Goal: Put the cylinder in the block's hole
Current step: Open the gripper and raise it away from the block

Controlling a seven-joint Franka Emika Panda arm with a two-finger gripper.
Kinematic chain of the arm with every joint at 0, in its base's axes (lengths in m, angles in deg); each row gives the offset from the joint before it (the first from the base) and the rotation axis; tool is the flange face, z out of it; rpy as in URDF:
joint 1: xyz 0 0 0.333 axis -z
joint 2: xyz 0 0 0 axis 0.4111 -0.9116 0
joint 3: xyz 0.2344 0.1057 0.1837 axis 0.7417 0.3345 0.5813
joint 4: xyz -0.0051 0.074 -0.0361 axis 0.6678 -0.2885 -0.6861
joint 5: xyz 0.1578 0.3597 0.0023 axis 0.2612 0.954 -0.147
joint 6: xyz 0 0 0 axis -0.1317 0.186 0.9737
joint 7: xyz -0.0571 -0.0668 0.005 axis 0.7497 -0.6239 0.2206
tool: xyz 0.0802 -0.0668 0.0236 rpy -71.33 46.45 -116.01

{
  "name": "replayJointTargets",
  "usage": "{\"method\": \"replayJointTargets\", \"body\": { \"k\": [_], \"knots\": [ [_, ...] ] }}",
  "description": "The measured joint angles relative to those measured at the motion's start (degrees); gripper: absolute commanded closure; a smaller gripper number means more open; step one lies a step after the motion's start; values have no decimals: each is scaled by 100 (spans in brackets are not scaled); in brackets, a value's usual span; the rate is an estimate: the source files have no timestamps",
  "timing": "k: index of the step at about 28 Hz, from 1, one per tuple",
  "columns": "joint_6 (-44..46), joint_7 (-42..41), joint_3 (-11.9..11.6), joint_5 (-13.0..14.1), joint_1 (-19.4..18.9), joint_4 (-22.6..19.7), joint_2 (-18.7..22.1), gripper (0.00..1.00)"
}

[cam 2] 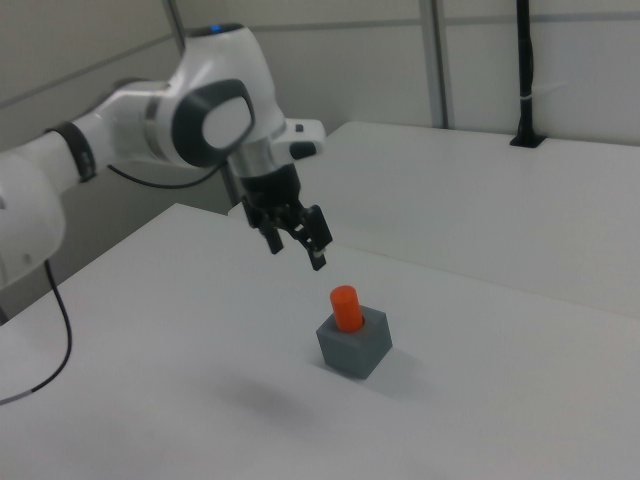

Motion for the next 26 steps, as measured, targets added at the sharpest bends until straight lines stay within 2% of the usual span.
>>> {"method": "replayJointTargets", "body": {
  "k": [4,9,16,26],
  "knots": [
    [255,-307,-172,2,-29,-211,459,0],
    [264,-429,-505,6,-288,-693,915,0],
    [264,-429,-540,6,-440,-1143,1168,0],
    [263,-429,-576,6,-447,-1203,1192,0]
  ]
}}
